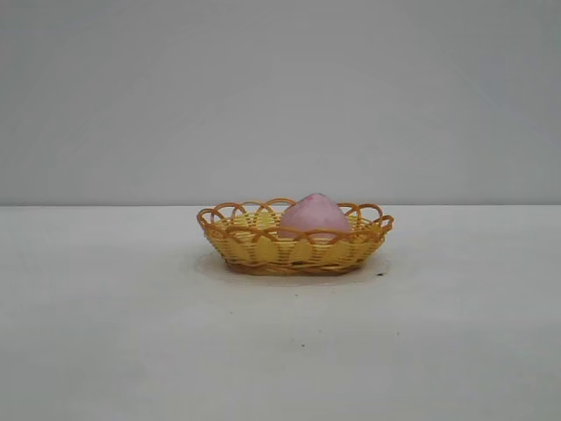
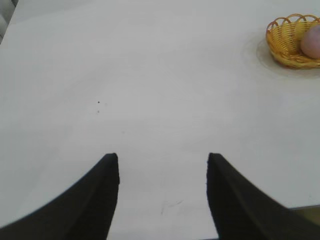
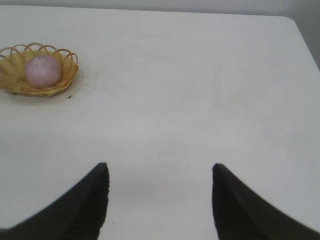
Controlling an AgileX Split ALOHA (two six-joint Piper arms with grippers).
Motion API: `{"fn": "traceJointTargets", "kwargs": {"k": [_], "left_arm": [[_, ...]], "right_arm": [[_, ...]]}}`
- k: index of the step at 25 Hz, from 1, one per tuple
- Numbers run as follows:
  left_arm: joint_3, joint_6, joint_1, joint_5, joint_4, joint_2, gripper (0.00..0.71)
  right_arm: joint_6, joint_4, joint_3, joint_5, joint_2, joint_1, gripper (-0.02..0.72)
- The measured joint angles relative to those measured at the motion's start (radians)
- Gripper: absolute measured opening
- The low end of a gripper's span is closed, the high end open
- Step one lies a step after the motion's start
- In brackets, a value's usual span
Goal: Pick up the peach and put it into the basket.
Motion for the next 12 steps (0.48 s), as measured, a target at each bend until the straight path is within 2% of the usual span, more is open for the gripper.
{"fn": "traceJointTargets", "kwargs": {"k": [12], "left_arm": [[0.000,0.000,0.000,0.000,0.000,0.000,0.391]], "right_arm": [[-0.002,0.007,0.000,0.000,0.000,0.000,0.390]]}}
